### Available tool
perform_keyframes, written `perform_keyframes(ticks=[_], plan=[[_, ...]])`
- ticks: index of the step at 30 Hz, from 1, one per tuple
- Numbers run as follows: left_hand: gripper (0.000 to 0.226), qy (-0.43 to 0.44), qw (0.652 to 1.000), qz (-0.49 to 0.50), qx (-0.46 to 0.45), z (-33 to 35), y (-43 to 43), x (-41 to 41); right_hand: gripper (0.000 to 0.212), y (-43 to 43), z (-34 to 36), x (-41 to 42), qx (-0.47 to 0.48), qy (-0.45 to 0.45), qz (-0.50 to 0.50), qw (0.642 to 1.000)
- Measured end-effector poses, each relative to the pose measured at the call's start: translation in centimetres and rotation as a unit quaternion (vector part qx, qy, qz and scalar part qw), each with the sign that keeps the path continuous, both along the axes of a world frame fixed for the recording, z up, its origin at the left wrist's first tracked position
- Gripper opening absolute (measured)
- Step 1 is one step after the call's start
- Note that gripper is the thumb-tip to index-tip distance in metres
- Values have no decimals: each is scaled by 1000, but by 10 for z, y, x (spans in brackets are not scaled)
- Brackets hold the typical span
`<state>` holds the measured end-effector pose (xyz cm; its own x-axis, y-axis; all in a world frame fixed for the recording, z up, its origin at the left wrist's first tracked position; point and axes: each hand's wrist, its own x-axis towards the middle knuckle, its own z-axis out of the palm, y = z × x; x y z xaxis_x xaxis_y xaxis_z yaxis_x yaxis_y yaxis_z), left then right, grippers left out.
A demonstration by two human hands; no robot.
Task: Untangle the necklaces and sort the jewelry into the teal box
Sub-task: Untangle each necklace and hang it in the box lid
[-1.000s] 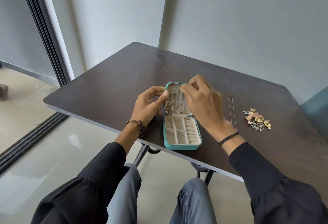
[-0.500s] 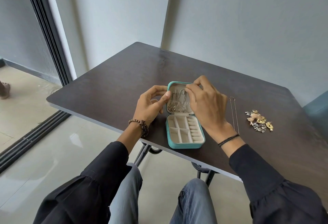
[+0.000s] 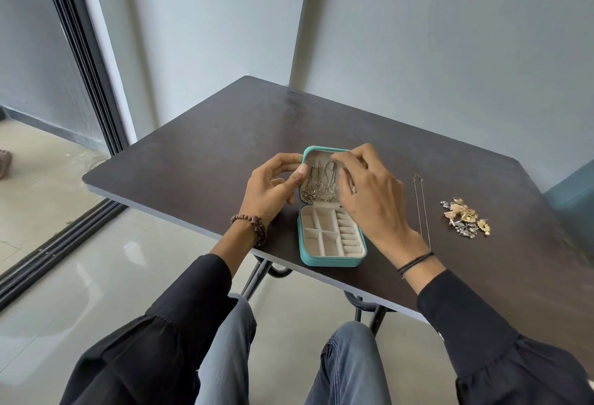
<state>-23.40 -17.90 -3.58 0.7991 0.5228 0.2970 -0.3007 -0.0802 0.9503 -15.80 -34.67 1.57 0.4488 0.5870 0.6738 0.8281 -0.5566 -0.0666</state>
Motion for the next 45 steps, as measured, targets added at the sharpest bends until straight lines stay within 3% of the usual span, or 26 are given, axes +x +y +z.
perform_keyframes(ticks=[22, 28, 32, 37, 40, 45], plan=[[28, -1, 1000, 3, 0, 0, 0, 0, 23, -10, -13, -9, 0, 84, -37, 996], [27, 5, 1000, 8, -2, 0, 1, 0, 30, -10, -13, -15, 1, 138, 15, 990], [26, 18, 1000, 17, -8, 0, 1, 0, 24, -13, -14, -15, 18, 131, -28, 991], [25, 29, 999, 29, -10, 1, 0, 1, 26, -14, -20, -21, -48, 150, -41, 987], [23, 31, 999, 35, -11, 0, 0, 0, 27, -12, -19, -22, -23, 191, -22, 981], [25, 42, 998, 42, -8, 0, 0, 1, 32, -11, -18, -16, 16, 174, -29, 984]])
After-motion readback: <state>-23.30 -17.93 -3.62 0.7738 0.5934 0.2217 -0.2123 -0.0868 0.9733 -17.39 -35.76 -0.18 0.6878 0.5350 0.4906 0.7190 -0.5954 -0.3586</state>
